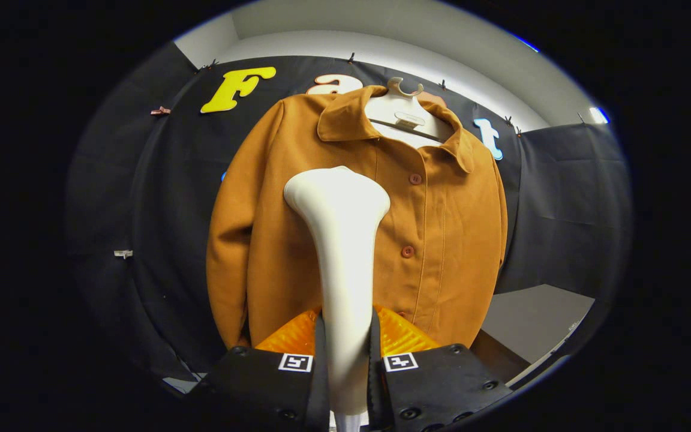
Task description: Iron the clothes twice with a garment steamer, once on the left side and once on the right side.
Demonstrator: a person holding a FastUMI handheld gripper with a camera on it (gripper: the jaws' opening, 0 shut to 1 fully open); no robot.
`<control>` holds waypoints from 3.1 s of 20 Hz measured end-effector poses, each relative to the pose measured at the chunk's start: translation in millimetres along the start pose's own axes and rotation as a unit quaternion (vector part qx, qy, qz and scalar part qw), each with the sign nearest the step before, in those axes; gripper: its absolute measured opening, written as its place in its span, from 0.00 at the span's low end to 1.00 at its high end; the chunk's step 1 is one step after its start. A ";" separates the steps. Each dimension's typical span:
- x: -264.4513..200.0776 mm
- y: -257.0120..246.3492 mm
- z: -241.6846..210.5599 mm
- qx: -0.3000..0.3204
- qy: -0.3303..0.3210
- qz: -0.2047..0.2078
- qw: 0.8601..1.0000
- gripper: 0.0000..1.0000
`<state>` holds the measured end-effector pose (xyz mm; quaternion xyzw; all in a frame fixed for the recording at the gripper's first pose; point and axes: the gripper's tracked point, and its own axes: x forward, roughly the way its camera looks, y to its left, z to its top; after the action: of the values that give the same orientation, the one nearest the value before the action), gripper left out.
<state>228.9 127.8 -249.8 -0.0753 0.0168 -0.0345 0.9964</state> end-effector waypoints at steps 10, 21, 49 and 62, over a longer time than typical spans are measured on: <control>-15.9 -4.3 -85.1 -0.030 0.045 0.007 0.999 0.28; -45.0 -13.2 -159.2 -0.032 0.111 0.028 0.993 0.28; -113.1 -134.8 18.0 0.036 0.018 0.031 0.999 0.28; -105.1 -164.2 75.4 0.044 0.001 0.023 0.999 0.28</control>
<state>116.2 -15.5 -147.5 -0.0310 0.0182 -0.0119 0.9993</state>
